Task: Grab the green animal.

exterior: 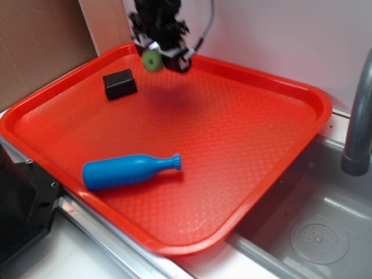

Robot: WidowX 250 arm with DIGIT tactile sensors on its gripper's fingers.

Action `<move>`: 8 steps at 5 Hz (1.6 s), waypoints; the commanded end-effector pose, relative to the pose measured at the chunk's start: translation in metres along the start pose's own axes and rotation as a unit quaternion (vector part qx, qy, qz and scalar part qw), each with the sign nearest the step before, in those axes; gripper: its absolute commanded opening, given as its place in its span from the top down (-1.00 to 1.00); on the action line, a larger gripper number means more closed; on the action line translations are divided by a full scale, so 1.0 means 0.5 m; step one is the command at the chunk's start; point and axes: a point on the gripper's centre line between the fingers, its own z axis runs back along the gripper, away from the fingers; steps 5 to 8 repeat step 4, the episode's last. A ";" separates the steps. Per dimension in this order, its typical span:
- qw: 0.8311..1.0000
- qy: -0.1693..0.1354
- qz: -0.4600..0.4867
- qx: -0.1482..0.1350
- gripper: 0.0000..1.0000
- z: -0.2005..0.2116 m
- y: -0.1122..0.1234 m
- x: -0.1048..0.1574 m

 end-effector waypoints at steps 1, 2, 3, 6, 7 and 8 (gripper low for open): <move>0.997 0.039 0.062 0.012 1.00 0.154 -0.001 -0.099; 0.995 0.061 0.075 0.003 1.00 0.189 0.002 -0.149; 0.994 0.063 0.089 -0.004 1.00 0.202 0.002 -0.191; 0.996 0.042 0.081 -0.003 1.00 0.200 -0.011 -0.208; 0.996 0.042 0.081 -0.003 1.00 0.200 -0.011 -0.208; 0.996 0.042 0.081 -0.003 1.00 0.200 -0.011 -0.208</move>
